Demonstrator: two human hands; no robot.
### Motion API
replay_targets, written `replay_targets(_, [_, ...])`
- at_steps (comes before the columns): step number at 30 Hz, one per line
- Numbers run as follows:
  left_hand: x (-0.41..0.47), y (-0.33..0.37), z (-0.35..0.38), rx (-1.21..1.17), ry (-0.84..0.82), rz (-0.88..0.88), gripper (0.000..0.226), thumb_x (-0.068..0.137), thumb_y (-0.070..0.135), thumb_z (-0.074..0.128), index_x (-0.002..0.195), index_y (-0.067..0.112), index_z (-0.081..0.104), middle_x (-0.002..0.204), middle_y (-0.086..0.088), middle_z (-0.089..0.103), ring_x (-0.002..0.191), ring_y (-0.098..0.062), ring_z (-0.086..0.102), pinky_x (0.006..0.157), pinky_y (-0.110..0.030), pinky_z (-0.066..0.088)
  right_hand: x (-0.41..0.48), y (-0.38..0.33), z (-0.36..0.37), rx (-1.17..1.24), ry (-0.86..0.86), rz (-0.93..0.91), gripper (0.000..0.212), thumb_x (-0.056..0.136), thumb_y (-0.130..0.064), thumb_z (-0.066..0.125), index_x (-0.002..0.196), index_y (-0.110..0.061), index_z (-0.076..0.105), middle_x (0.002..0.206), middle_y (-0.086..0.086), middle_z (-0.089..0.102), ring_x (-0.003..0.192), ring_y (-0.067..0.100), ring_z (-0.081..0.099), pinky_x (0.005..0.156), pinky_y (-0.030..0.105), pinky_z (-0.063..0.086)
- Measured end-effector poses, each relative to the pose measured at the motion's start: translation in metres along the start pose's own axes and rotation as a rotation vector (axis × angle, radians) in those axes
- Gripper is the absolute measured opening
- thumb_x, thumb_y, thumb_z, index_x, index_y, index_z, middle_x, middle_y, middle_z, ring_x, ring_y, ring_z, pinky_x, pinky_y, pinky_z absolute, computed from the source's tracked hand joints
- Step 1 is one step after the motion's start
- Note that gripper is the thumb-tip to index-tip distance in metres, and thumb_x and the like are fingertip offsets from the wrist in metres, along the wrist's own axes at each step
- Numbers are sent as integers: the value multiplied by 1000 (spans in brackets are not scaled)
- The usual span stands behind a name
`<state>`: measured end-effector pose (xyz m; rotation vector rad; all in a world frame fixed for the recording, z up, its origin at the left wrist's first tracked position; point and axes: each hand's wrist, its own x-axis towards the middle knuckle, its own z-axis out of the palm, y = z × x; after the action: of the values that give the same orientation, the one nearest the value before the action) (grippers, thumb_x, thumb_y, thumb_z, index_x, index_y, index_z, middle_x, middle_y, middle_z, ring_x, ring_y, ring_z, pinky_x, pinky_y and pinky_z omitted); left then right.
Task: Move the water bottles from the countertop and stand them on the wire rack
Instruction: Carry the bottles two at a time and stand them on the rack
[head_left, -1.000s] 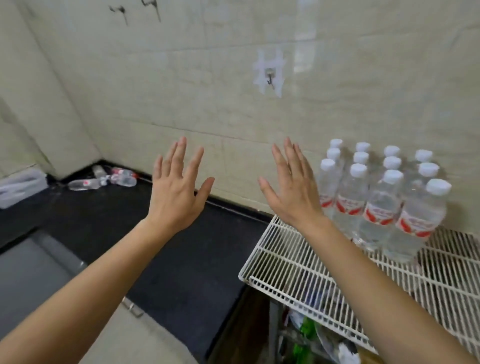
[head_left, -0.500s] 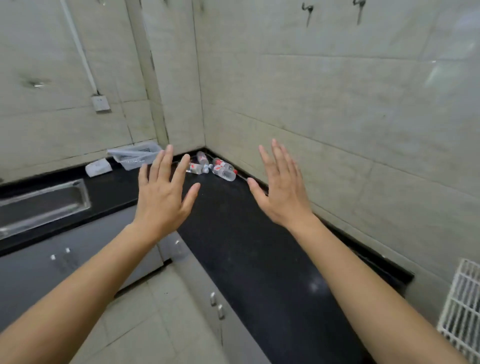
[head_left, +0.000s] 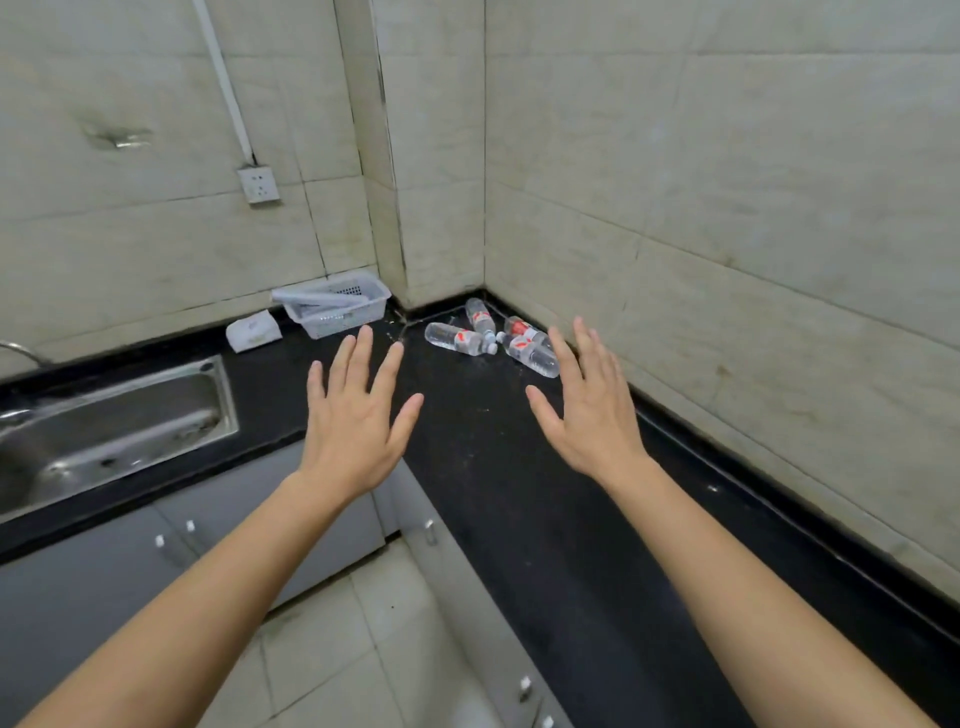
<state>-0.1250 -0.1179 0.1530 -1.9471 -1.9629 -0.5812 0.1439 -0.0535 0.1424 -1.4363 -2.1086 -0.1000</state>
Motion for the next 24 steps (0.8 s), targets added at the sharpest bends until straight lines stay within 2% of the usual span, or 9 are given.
replay_targets(7, [149, -36, 94, 8, -124, 49, 73, 98, 59, 22, 157, 18, 33, 167, -15, 20, 155, -33, 18, 120, -60, 19, 112, 43, 99, 7, -72, 114, 74, 101, -45, 52, 162, -20, 18, 169, 14, 12, 155, 33, 17, 126, 49, 19])
replay_targets(10, [223, -37, 127, -15, -179, 112, 70, 101, 59, 24, 159, 20, 29, 169, -13, 15, 156, -31, 13, 122, -58, 15, 164, 65, 118, 6, -88, 190, 72, 99, -43, 55, 159, -15, 27, 168, 16, 19, 153, 37, 24, 122, 52, 25])
replay_targets(14, [312, -38, 150, -59, -187, 159, 67, 103, 57, 31, 158, 19, 31, 168, -16, 17, 155, -33, 17, 121, -58, 16, 230, 88, 124, -58, -69, 256, 71, 101, -43, 52, 159, -13, 25, 168, 16, 18, 153, 36, 22, 123, 48, 21])
replay_targets(17, [358, -41, 167, -98, -166, 184, 73, 98, 62, 19, 155, 19, 35, 166, -17, 24, 152, -35, 23, 121, -58, 19, 266, 96, 131, -85, -59, 271, 70, 100, -42, 52, 159, -12, 27, 167, 17, 20, 153, 37, 23, 123, 49, 22])
replay_targets(21, [401, -56, 222, -49, -263, 279, 65, 103, 55, 31, 158, 21, 28, 168, -14, 17, 154, -33, 17, 123, -57, 14, 294, 106, 170, -147, -129, 285, 68, 102, -41, 50, 159, -11, 26, 167, 18, 19, 153, 37, 22, 123, 50, 22])
replay_targets(24, [422, -78, 280, -48, -343, 327, 66, 103, 55, 30, 159, 20, 26, 168, -13, 16, 155, -31, 15, 122, -57, 13, 309, 113, 215, -177, -171, 340, 69, 102, -43, 50, 159, -12, 25, 167, 17, 19, 153, 37, 22, 122, 49, 22])
